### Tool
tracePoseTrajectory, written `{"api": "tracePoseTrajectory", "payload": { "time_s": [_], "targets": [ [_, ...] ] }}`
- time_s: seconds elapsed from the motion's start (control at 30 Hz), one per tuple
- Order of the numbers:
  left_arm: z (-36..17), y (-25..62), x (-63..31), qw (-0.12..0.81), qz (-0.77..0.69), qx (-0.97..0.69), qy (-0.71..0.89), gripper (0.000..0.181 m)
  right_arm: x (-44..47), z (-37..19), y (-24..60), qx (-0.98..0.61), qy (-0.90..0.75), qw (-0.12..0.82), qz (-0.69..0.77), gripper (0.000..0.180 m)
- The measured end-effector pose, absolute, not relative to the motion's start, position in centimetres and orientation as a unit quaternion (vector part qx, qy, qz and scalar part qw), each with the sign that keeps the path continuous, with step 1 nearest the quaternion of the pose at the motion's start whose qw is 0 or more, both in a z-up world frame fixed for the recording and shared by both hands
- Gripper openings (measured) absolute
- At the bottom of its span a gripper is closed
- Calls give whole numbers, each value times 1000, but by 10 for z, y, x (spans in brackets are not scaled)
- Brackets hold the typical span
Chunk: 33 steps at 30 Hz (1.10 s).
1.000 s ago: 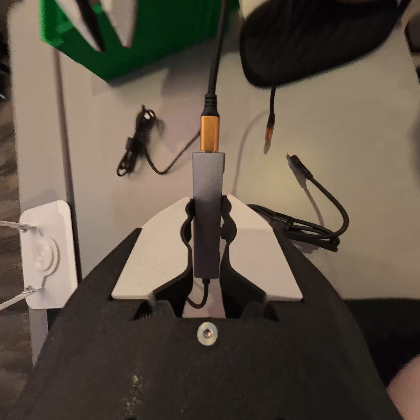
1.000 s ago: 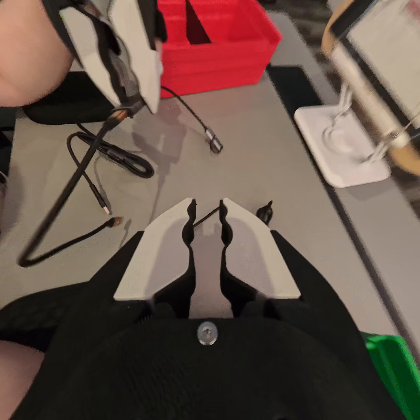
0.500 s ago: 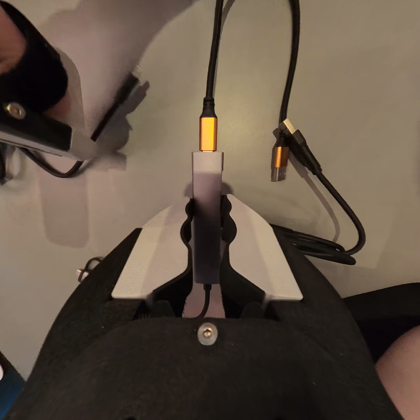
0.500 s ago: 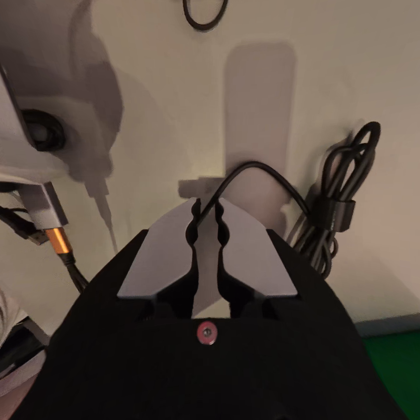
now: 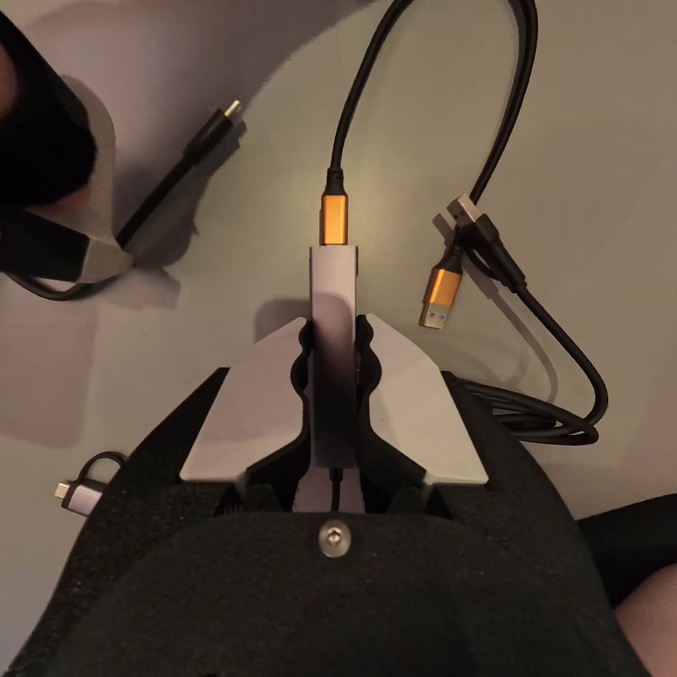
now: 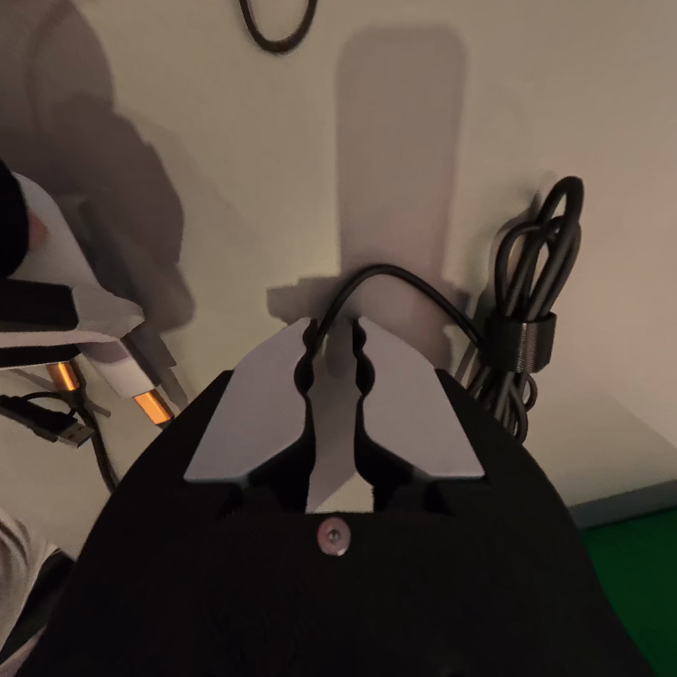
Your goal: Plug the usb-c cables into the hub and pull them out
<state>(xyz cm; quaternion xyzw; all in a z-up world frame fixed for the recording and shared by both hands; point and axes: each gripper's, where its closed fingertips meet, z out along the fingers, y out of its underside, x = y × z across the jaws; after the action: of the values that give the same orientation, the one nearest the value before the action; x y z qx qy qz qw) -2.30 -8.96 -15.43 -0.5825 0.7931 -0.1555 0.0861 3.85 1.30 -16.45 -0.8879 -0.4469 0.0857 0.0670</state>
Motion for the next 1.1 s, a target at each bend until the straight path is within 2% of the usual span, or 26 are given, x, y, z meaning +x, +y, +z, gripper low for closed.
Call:
{"api": "tracePoseTrajectory", "payload": {
  "time_s": [0.07, 0.2, 0.23, 0.37, 0.53, 0.63, 0.73, 0.8, 1.0, 1.1],
  "targets": [
    [-151, -87, -19, 103, -158, -586, 788, 26, 35, -165, 12, -886, -449, 66, 90, 7],
    [-137, -77, -10, 159, -152, -588, 778, 45, 37, -157, 17, -888, -440, 81, 110, 5],
    [-131, -74, -8, 177, -153, -590, 773, 52, 33, -148, 21, -887, -429, 101, 136, 5],
    [-92, -62, -9, 253, -174, -597, 741, 60, 19, -93, 41, -863, -361, 218, 277, 4],
    [-8, -29, -7, 399, -322, -632, 581, 49, 7, -6, 63, -756, -267, 384, 458, 4],
    [29, -14, -18, 450, -392, -620, 509, 45, -5, 32, 43, -681, -267, 387, 561, 3],
    [42, -17, -34, 516, -336, -581, 533, 41, -13, 51, 22, -645, -288, 366, 606, 4],
    [45, -31, -35, 511, -351, -568, 541, 40, -13, 68, 15, -616, -285, 376, 631, 5],
    [66, -50, -8, 390, -581, -575, 424, 41, -13, 101, 7, -568, -291, 473, 608, 4],
    [59, -47, 2, 363, -605, -586, 397, 44, -13, 110, 7, -555, -285, 512, 591, 4]
  ]
}}
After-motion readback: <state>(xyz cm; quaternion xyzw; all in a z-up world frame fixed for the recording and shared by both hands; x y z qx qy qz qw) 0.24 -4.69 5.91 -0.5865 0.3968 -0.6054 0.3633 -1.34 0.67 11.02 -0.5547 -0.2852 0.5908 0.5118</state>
